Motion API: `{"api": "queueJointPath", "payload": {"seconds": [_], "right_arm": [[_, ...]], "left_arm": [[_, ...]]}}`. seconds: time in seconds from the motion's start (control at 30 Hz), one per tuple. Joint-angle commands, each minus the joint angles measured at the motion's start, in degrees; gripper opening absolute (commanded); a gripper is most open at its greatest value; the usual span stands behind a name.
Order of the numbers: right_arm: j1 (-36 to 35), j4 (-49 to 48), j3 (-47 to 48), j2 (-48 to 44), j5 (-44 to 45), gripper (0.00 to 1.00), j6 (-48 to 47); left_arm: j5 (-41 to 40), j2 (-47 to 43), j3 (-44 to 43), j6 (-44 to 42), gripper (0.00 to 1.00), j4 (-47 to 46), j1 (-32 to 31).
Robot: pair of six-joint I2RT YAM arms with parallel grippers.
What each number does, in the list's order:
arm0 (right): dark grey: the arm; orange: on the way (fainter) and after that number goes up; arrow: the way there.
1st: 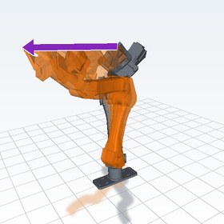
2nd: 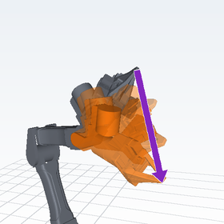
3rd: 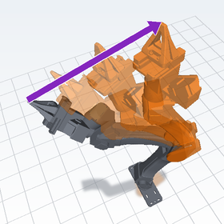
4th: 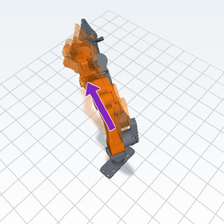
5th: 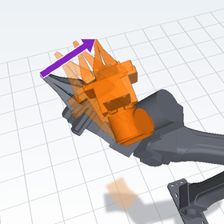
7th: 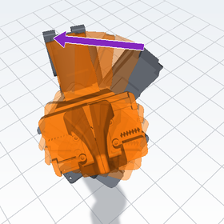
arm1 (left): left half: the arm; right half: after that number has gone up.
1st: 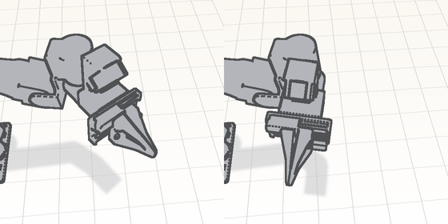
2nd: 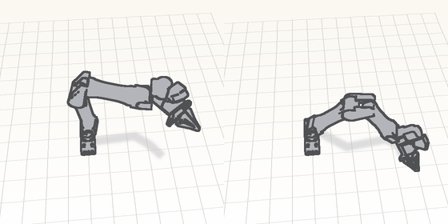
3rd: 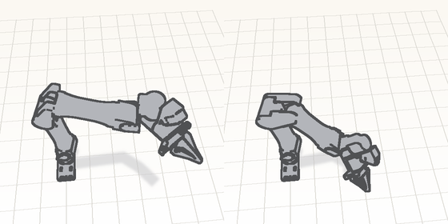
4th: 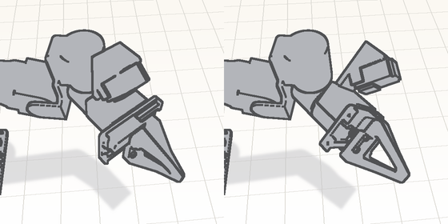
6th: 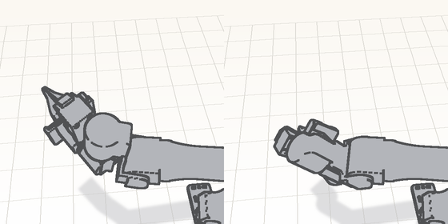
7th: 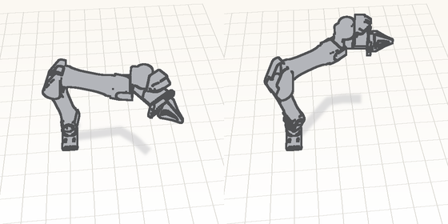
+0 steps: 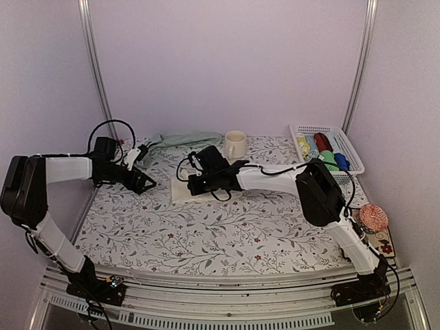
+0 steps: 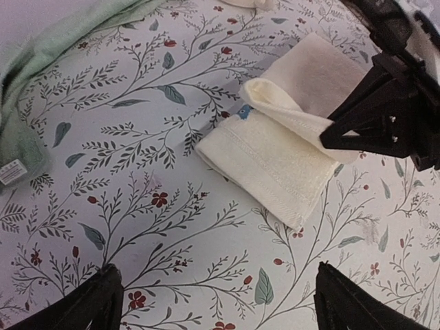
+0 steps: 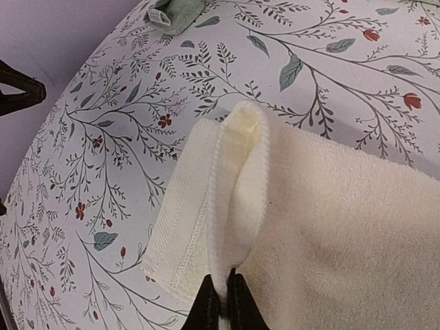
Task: Roll the towels
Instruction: Fold the towel at the center of the board.
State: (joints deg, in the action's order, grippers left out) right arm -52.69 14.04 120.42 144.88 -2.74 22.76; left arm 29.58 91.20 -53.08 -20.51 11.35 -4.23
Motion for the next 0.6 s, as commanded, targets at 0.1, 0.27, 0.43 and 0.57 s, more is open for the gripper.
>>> {"api": "queueJointPath", "payload": {"seconds": [0.1,0.27,0.43,0.57], "right_arm": [[-1.2,-5.8,1.6,2.8,-2.2,0.06,1.2],[-1.3,-7.9,1.6,3.8,-3.5,0.07,2.0],[-1.5,-9.2,1.6,4.3,-3.7,0.07,2.6],[-1.6,-9.7,1.6,4.4,-3.7,0.07,2.6]], "left_arm": [[1.1,1.0,-0.1,0.3,0.97,-0.9,0.7],[1.2,1.2,0.0,0.4,0.97,-0.9,0.7],[1.2,1.4,0.0,0.3,0.97,-0.9,0.6],[1.2,1.8,-0.2,0.4,0.97,-0.9,0.6]]}}
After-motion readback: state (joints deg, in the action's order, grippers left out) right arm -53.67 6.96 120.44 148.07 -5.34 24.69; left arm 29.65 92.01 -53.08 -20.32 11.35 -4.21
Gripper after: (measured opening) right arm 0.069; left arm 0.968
